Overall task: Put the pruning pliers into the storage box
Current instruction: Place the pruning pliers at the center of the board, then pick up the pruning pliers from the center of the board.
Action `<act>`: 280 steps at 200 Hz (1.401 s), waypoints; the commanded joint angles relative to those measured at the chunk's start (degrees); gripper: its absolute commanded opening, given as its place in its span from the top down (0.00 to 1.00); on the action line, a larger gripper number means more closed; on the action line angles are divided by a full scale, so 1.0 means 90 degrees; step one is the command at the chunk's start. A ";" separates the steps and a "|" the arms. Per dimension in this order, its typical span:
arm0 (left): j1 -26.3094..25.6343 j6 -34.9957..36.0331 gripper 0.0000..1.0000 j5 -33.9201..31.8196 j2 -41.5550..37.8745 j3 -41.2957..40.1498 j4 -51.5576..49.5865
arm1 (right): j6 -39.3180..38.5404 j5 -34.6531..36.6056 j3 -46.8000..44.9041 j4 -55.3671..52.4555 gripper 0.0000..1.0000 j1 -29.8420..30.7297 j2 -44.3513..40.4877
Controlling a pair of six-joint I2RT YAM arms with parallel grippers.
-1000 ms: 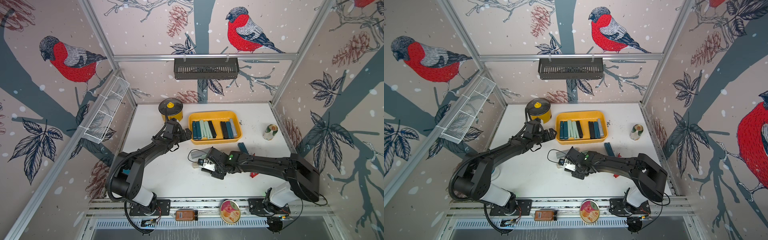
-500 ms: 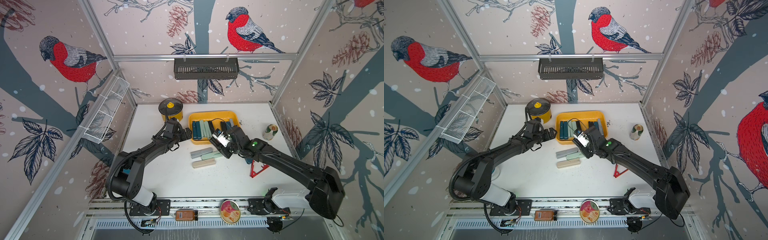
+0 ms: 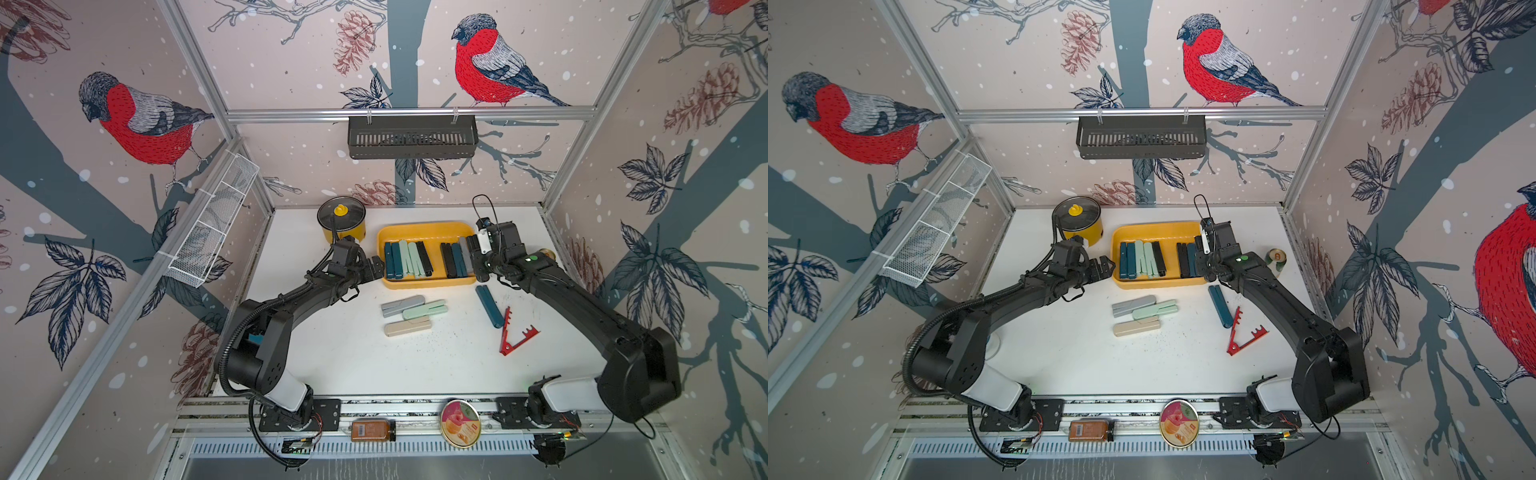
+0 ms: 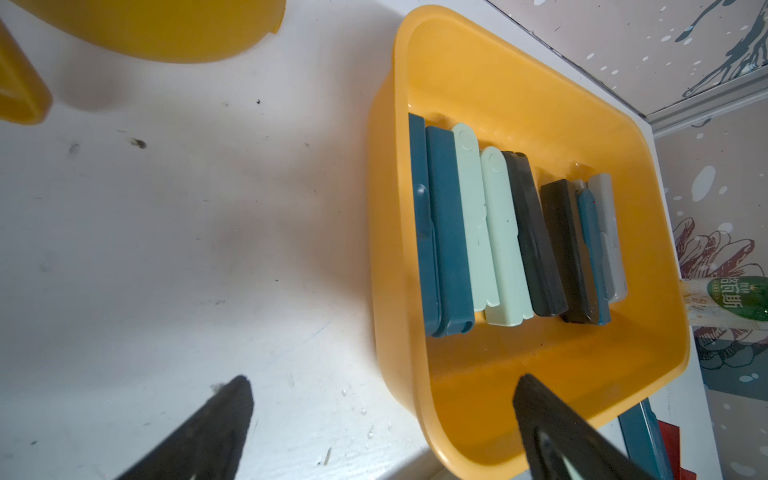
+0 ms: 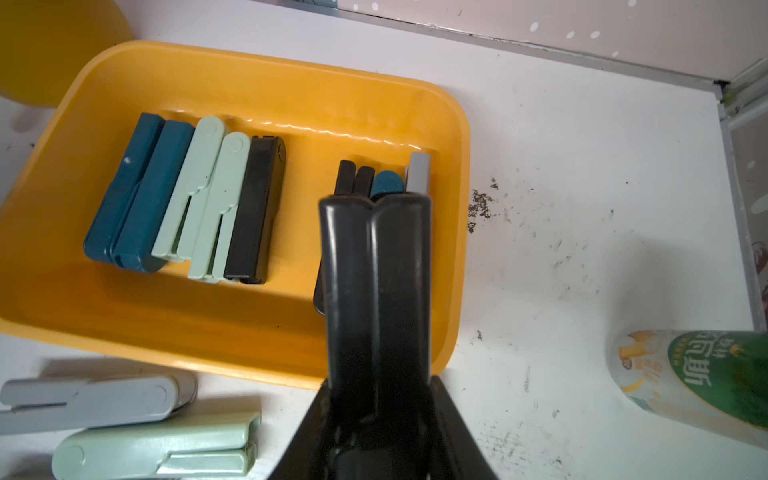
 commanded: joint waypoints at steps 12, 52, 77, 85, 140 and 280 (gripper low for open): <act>0.0021 -0.0074 0.02 0.0200 0.0011 0.0077 0.0334 | 0.0247 0.0099 0.0319 0.0078 0.76 -0.0373 0.0391; 0.0023 -0.0032 0.02 0.0225 0.0095 0.0118 0.0326 | 0.0182 0.0174 0.0113 0.0222 0.76 -0.1297 0.0590; 0.0021 -0.0062 0.02 0.0253 0.0165 0.0128 0.0384 | 0.0190 0.0058 -0.0096 0.0416 0.75 -0.1739 0.0944; 0.0021 -0.0060 0.02 0.0264 0.0185 0.0147 0.0378 | 0.0203 0.0020 -0.0094 0.0440 0.75 -0.1851 0.1113; 0.0021 -0.0044 0.02 0.0195 0.0235 0.0157 0.0316 | 0.0213 0.0105 0.0258 0.0622 0.75 -0.2024 0.2468; 0.0021 -0.0027 0.02 0.0122 0.0279 0.0152 0.0218 | 0.0250 0.0183 0.0449 0.0712 0.79 -0.2116 0.3136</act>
